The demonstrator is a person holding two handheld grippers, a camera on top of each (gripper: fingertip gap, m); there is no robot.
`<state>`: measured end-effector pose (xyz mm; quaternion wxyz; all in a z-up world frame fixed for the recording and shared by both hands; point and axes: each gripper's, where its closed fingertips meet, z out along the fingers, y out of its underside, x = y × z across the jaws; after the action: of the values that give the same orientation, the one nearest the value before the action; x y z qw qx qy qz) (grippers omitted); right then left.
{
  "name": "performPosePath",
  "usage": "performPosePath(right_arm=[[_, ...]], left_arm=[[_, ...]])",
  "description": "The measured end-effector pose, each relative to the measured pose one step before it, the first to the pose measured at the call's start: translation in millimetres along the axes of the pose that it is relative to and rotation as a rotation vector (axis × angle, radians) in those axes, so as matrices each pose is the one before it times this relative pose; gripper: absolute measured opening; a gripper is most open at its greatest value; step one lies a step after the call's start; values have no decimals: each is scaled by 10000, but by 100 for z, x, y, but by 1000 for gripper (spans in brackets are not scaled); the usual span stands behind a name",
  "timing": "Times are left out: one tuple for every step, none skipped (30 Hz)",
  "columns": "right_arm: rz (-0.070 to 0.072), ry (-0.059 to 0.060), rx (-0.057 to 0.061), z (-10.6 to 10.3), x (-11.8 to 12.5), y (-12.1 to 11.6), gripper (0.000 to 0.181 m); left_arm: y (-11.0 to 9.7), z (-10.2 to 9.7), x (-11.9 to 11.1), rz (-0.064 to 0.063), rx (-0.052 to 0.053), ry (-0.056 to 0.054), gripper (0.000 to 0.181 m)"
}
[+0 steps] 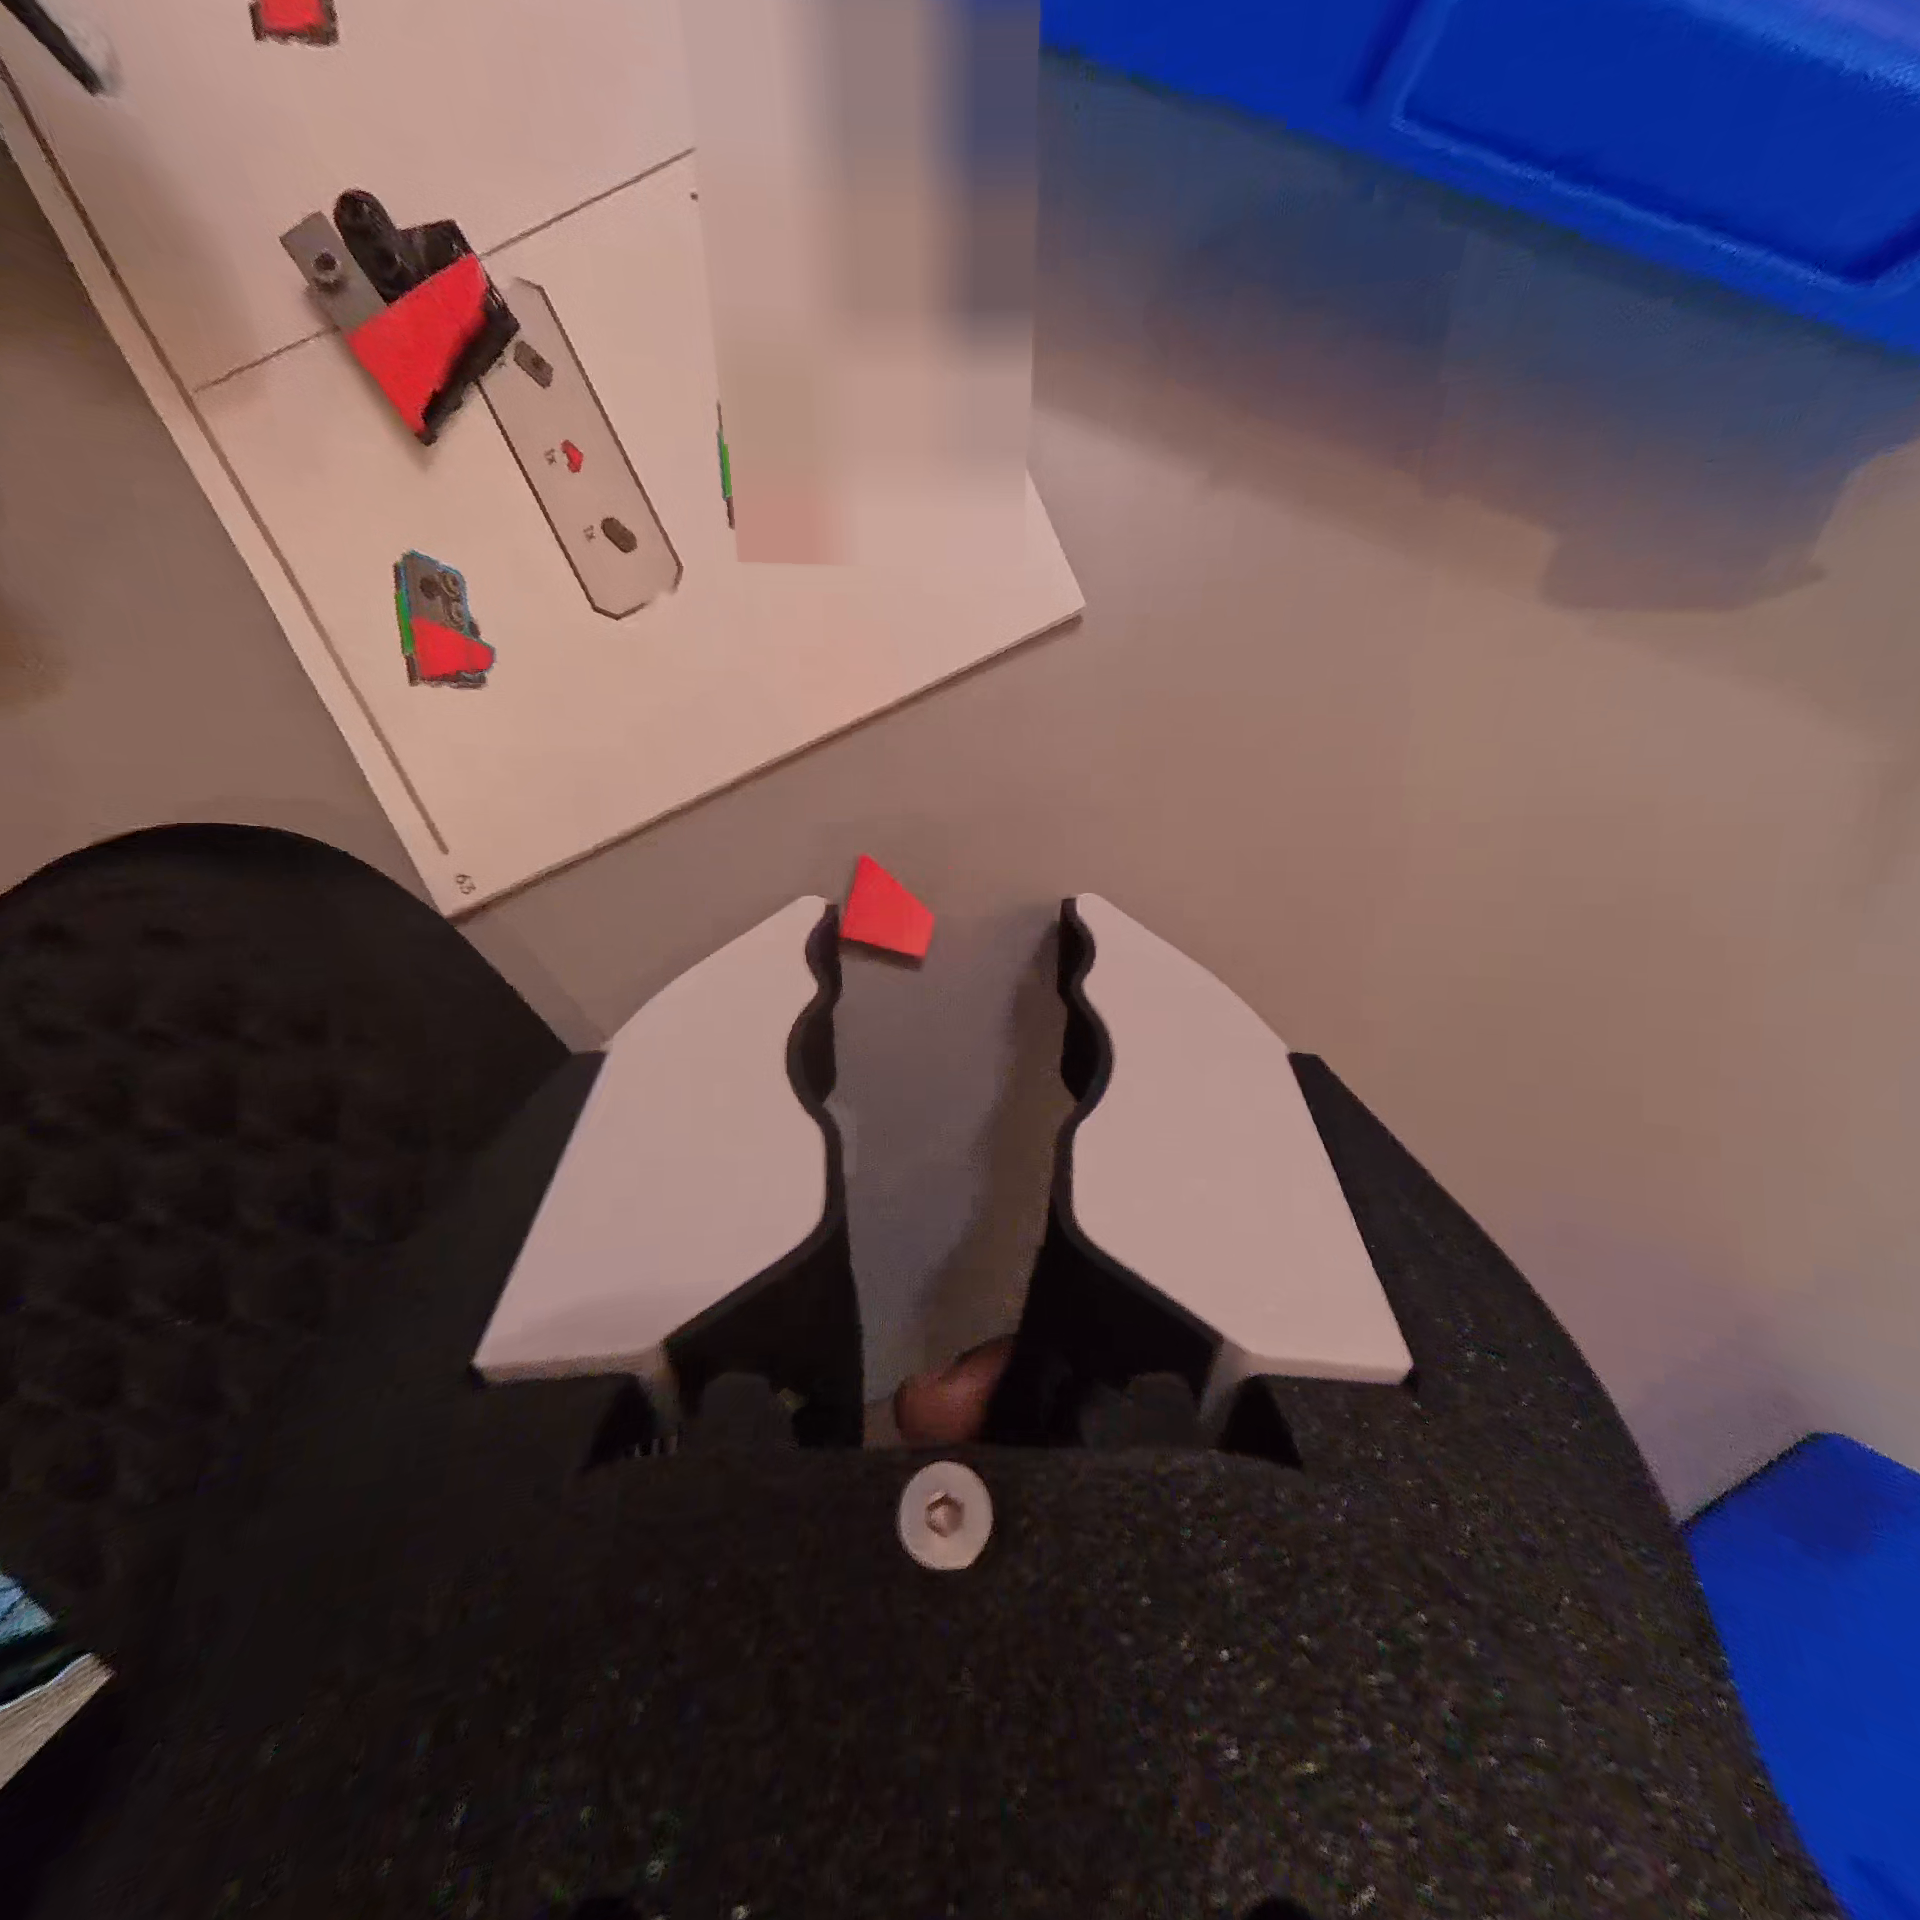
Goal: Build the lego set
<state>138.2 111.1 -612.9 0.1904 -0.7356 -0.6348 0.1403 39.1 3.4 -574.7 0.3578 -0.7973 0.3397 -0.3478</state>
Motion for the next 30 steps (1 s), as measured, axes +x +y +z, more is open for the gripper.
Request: performPosePath(right_arm=[[-23, -21, 44, -170, -244, -471, 41], [-176, -12, 283, -131, -401, -907, 40], [-276, -92, 411, -23, -629, -1164, 38], [-330, -259, 411, 149, -912, -1221, 37], [-348, -372, 401, 333, -1058, -1222, 36], [-321, -426, 450, 550, -1076, -1280, 35], [-273, -436, 349, 704, -987, -1051, 35], [-221, -349, 153, 758, -727, -661, 35], [-178, -186, 10, 711, -355, -359, 36], [-143, -142, -3, 653, -217, -255, 37], [-99, -210, 14, 585, -272, -203, 38], [-46, -153, -40, 497, -161, -108, 40], [-29, -47, -40, 405, -16, -66, 41], [-61, 20, -23, 328, 36, -61, 41], [-106, 36, -41, 253, 44, -11, 40], [-97, 76, -66, 185, 90, 31, 37], [-55, 4, -124, 162, -7, 143, 33], [5, -36, -39, 37, -32, 3, 29], [-14, -58, -105, -46, -44, 99, 25], [-57, -37, -120, -112, 2, 139, 25], [-86, 26, -168, -180, 106, 227, 25], [-69, 120, -204, -244, 301, 338, 25], [-32, 144, -209, -307, 395, 418, 25], [20, 79, -180, -280, 345, 442, 25], [74, -30, -136, -240, 200, 423, 25], [94, -77, -119, -230, 111, 370, 25], [75, -24, -79, -290, 154, 273, 28], [67, -72, 89, -465, 73, -40, 38], [110, -33, 257, -718, 222, -379, 42], [155, 102, 356, -913, 550, -615, 41]], left_arm=[[53, 40, -2, 21, -47, -18, 43], [22, 20, -5, 0, -13, -1, 43], [-20, -20, -14, -23, 19, 9, 43], [-33, -25, -6, -38, 29, 21, 43], [-27, -28, -12, -40, 21, 21, 43], [2, 0, -2, -25, 5, 20, 43], [9, 12, 3, -4, -11, 11, 43], [32, 23, 19, 17, -26, 0, 43], [41, 24, 18, 32, -26, -8, 43], [16, 19, 23, 39, -16, -12, 43], [11, 8, 20, 34, -8, -9, 43], [9, 7, 9, 16, -3, -4, 43], [0, 0, 0, -1, 0, 0, 43], [11, -2, -5, -10, -4, 3, 43], [5, 8, -10, -10, -6, 1, 43], [20, 15, 1, -4, -10, 5, 43], [23, 26, 7, 0, -16, 4, 43], [23, 16, -1, 4, -23, -2, 43], [37, 30, 1, 6, -28, -11, 43], [47, 34, -22, 4, -34, -22, 43], [52, 37, -22, -2, -40, -29, 43], [43, 30, -28, 0, -29, -25, 43], [21, 16, -13, 4, -13, -24, 43], [8, 7, -2, 12, -3, -15, 43], [-5, -8, -7, 19, 10, -16, 43], [-17, -12, 1, 14, 17, -20, 43], [-15, -14, -26, 1, 14, -20, 43], [-8, -8, -20, -11, 11, -13, 43], [-13, -11, -25, -20, 13, -12, 43], [-16, -15, -36, -19, 18, -15, 42]])
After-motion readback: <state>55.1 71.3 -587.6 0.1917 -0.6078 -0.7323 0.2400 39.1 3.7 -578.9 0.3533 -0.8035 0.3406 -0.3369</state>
